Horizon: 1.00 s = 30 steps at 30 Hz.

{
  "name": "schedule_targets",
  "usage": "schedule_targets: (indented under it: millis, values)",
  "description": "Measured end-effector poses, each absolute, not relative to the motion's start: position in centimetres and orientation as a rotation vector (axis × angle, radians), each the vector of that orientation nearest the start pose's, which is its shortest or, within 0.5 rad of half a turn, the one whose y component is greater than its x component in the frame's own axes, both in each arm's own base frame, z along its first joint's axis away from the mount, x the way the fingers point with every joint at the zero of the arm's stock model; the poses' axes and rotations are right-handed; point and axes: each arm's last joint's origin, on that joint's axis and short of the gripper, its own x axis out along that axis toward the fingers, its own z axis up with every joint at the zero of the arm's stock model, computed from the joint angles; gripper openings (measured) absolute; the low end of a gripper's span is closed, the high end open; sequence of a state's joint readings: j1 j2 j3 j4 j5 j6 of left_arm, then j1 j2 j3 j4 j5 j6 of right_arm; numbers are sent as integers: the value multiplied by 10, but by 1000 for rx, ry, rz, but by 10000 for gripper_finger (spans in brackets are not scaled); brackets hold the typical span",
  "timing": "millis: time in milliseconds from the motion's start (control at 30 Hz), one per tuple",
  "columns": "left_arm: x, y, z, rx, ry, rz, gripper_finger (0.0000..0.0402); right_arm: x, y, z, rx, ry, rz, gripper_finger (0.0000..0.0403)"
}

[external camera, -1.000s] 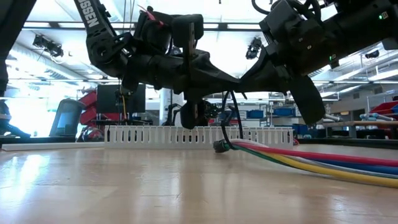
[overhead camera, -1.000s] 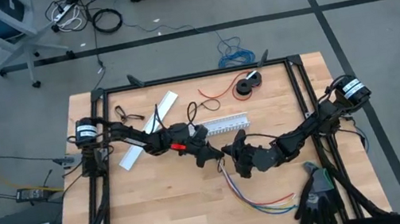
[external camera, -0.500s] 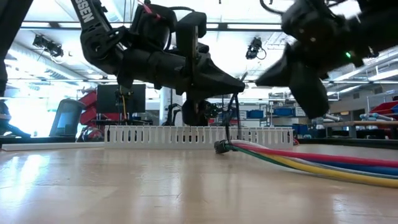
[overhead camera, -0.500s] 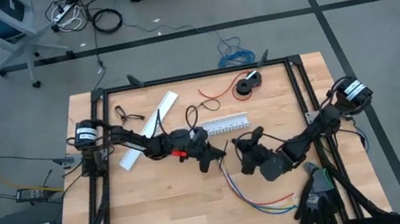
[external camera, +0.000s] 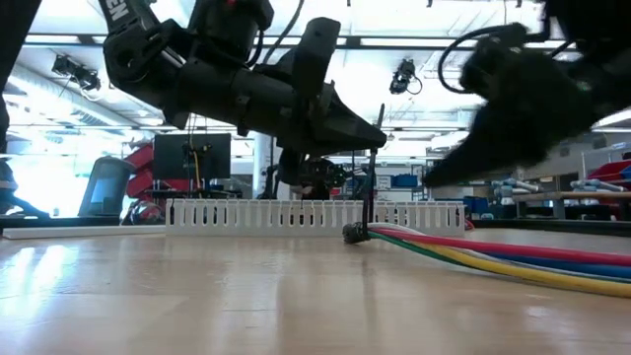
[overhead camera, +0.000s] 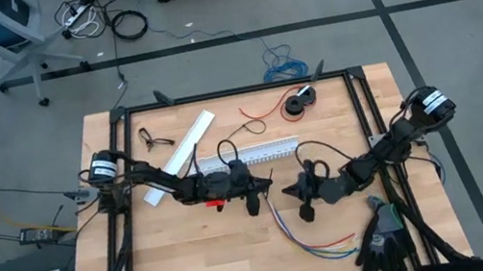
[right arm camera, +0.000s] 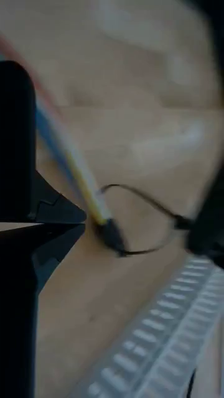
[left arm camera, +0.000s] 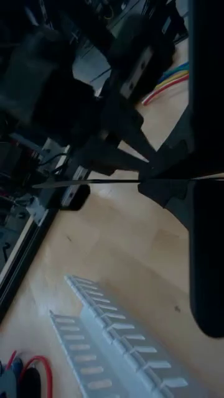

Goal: Ziptie cables
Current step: Wrap the cables together using the left black zip tie

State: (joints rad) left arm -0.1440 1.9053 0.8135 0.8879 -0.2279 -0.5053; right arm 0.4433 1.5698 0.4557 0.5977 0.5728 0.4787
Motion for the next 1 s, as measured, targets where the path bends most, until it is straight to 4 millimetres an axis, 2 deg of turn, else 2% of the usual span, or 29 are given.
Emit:
schedule_targets:
  millis: [167, 333, 567, 733, 1000]
  values:
    - [364, -46, 144, -465, 176, 132, 0, 253, 82, 134, 267, 349, -259, 19]
    - [364, -46, 143, -461, 176, 132, 0, 258, 78, 140, 294, 303, -194, 68]
    - [364, -42, 144, -431, 164, 184, 0, 263, 71, 147, 313, 235, -192, 126]
    - [364, -41, 144, -430, 154, 197, 0, 265, 63, 147, 314, 229, -219, 134]
    - [365, -40, 146, -435, 132, 197, 0, 270, 52, 141, 353, 251, -192, 115]
